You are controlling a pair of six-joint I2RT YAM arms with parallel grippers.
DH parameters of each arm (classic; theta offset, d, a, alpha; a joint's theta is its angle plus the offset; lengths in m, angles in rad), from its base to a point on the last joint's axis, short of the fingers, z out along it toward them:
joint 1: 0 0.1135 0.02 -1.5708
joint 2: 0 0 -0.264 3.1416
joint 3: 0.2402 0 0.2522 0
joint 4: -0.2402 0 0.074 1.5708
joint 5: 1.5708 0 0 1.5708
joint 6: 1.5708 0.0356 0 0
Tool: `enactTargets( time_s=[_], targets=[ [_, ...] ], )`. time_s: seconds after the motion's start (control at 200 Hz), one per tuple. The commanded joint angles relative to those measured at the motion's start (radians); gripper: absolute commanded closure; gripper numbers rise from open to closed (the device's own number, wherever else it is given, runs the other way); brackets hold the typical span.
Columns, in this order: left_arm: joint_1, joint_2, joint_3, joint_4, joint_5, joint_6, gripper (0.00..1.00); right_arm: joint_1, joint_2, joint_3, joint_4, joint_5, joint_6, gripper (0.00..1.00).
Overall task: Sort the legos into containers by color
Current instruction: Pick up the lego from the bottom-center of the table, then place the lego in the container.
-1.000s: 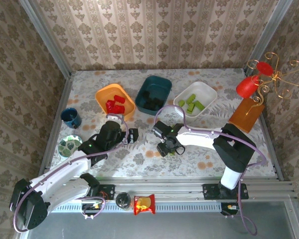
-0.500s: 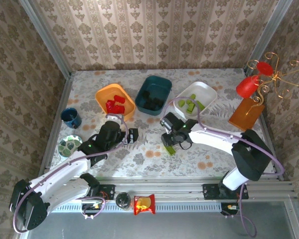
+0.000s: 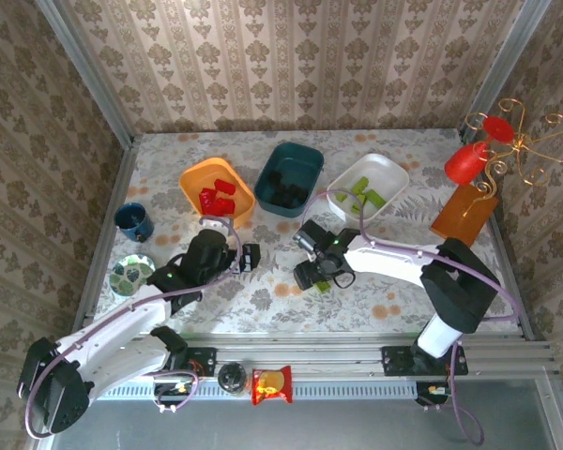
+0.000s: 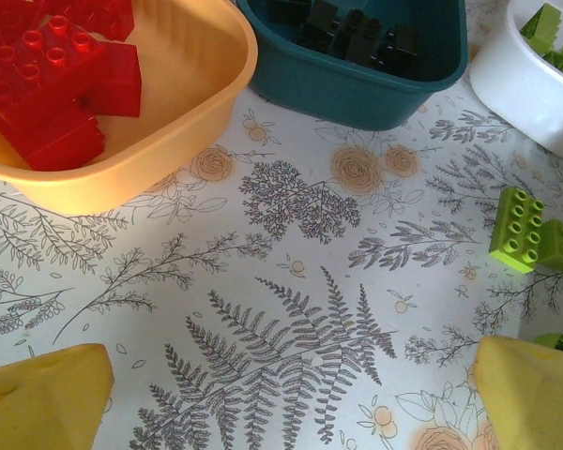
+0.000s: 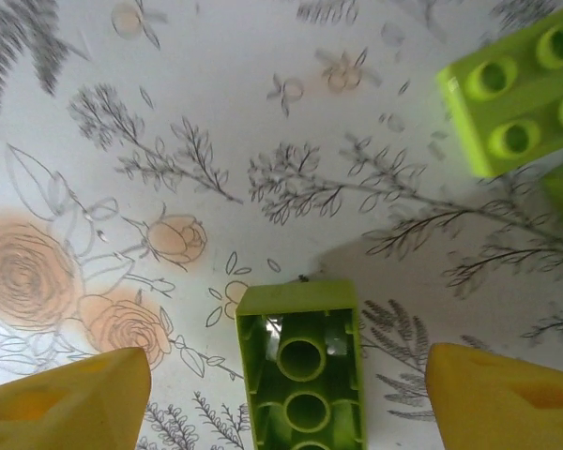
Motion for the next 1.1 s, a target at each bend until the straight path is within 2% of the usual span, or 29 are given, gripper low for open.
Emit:
enactTargets(
  time_s=[0.0, 0.205, 0.42, 0.595, 0.795, 0.935, 1.095],
  targets=[
    [0.009, 0.011, 0.004, -0.001, 0.017, -0.009, 0.00, 0.017, 0.046, -0.004, -0.038, 0.057, 0.013, 0.30],
    [0.009, -0.002, 0.000, -0.015, 0.014, -0.012, 0.00, 0.029, 0.077, 0.009, -0.035, 0.082, 0.000, 0.57],
    [0.009, -0.008, 0.001, -0.016, 0.017, -0.008, 0.00, 0.005, 0.002, 0.003, 0.012, 0.067, -0.005, 0.71],
    [0.009, -0.014, 0.003, -0.014, 0.016, -0.001, 0.00, -0.089, -0.132, 0.040, 0.025, 0.063, -0.021, 0.73],
    [0.008, -0.027, -0.005, 0.009, 0.012, -0.008, 0.00, -0.282, -0.192, 0.148, 0.060, 0.110, -0.033, 0.74],
    [0.008, -0.023, -0.002, 0.012, 0.031, -0.004, 0.00, -0.393, -0.097, 0.271, 0.076, 0.219, -0.042, 0.75],
    [0.008, -0.030, 0.005, -0.002, 0.039, -0.003, 0.00, -0.499, 0.087, 0.432, 0.048, 0.315, -0.031, 0.76]
  ],
)
